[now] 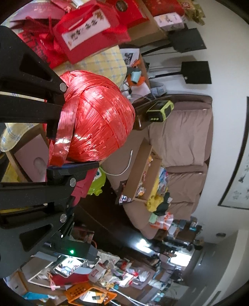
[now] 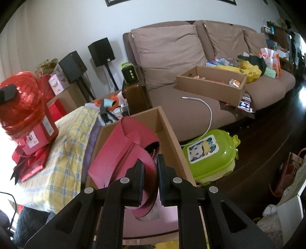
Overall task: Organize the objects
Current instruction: 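Lower the red ball with the left gripper while the right lowers the leather bag into the box, then open the left gripper to release the red ball while the right releases the leather bag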
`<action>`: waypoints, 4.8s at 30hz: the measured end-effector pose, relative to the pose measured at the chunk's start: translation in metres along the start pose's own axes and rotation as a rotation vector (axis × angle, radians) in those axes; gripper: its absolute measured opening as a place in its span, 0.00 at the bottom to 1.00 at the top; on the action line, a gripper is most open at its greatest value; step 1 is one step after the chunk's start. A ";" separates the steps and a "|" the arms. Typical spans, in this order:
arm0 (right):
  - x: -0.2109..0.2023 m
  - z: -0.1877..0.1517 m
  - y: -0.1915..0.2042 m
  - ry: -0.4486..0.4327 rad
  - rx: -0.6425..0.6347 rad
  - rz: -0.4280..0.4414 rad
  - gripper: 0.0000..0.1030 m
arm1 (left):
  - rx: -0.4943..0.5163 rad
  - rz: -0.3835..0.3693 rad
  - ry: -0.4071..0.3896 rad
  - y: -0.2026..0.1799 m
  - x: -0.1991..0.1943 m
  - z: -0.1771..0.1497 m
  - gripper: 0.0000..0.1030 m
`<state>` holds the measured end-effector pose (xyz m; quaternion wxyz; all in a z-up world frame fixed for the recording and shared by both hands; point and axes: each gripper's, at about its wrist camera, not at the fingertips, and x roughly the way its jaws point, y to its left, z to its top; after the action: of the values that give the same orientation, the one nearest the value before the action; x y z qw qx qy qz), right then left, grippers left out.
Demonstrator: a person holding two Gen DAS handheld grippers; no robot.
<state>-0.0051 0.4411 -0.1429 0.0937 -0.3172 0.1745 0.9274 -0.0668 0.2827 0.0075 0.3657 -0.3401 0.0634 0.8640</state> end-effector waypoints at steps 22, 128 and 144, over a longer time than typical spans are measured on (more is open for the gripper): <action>0.014 0.000 -0.011 0.053 -0.003 0.009 0.11 | -0.010 -0.131 0.164 -0.009 0.073 -0.041 0.16; 0.053 -0.025 -0.010 0.306 -0.070 -0.027 0.43 | -0.029 -0.095 0.616 -0.017 0.102 -0.113 0.48; 0.039 -0.030 0.011 0.466 -0.269 -0.062 0.66 | -0.050 -0.107 0.592 -0.007 0.096 -0.109 0.48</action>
<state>-0.0226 0.4216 -0.1864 0.0364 -0.5369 0.0566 0.8410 -0.0509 0.3051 -0.1351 0.3679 -0.5889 0.1279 0.7082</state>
